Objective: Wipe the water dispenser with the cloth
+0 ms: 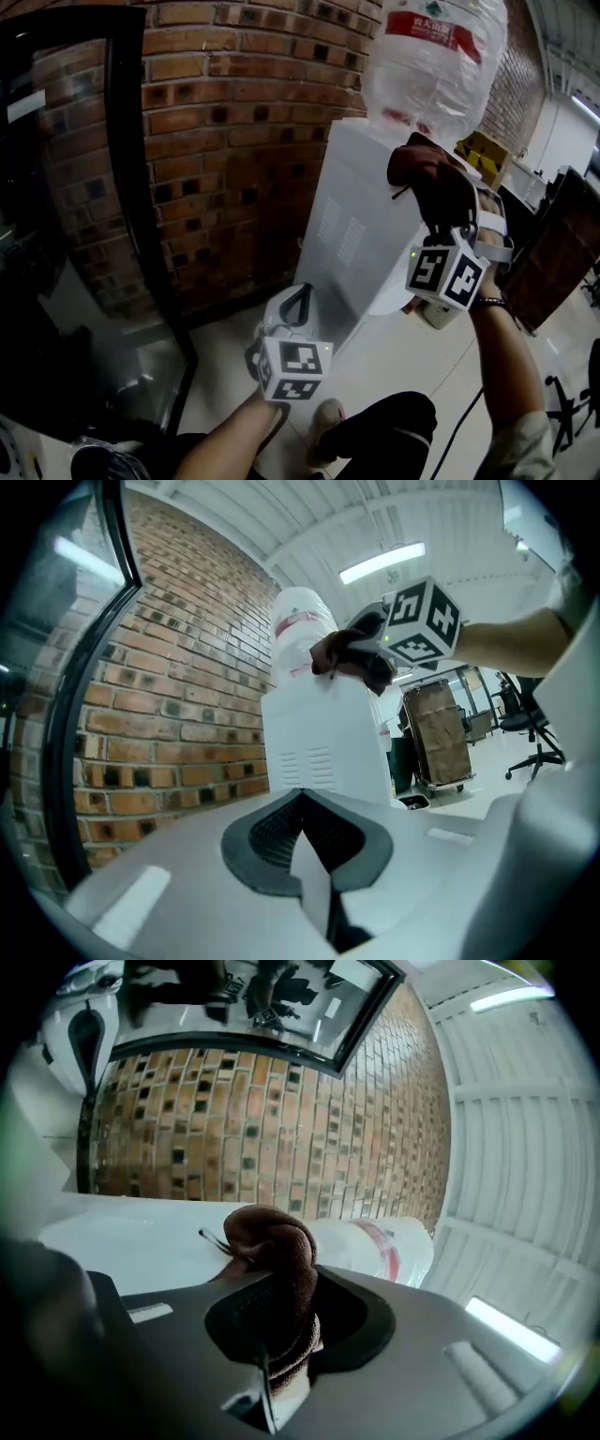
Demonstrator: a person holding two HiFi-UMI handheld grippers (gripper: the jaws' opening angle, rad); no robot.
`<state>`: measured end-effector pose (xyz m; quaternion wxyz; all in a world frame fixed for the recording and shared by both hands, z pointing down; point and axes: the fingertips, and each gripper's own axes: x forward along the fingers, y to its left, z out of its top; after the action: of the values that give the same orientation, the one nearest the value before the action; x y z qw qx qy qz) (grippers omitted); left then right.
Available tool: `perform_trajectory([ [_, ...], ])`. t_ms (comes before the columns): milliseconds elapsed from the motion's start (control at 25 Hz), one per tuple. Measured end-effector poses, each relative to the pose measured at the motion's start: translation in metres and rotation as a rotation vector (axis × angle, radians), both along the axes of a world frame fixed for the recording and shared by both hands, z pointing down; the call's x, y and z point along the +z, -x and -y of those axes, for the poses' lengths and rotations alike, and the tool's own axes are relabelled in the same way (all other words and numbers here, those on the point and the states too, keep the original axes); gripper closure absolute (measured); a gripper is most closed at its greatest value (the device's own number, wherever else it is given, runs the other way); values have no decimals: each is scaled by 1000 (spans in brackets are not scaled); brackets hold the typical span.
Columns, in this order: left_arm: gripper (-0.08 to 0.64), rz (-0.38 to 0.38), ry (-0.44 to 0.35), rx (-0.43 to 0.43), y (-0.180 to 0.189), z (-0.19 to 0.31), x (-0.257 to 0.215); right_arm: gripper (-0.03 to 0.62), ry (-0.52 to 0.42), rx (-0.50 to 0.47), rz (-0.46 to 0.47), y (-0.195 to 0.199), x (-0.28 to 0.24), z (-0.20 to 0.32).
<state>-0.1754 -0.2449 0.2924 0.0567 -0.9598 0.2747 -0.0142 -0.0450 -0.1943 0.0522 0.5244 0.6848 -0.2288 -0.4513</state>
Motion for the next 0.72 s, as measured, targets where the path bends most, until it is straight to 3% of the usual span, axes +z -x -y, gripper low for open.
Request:
perform_trajectory([
  [240, 560, 27, 2, -4, -3, 7, 10, 520, 70, -19, -83, 10, 47, 8],
  [440, 560, 55, 21, -15, -4, 13, 28, 520, 195, -35, -65, 10, 117, 13],
  [720, 560, 111, 16, -18, -5, 15, 49, 520, 316, -48, 28, 10, 198, 19],
])
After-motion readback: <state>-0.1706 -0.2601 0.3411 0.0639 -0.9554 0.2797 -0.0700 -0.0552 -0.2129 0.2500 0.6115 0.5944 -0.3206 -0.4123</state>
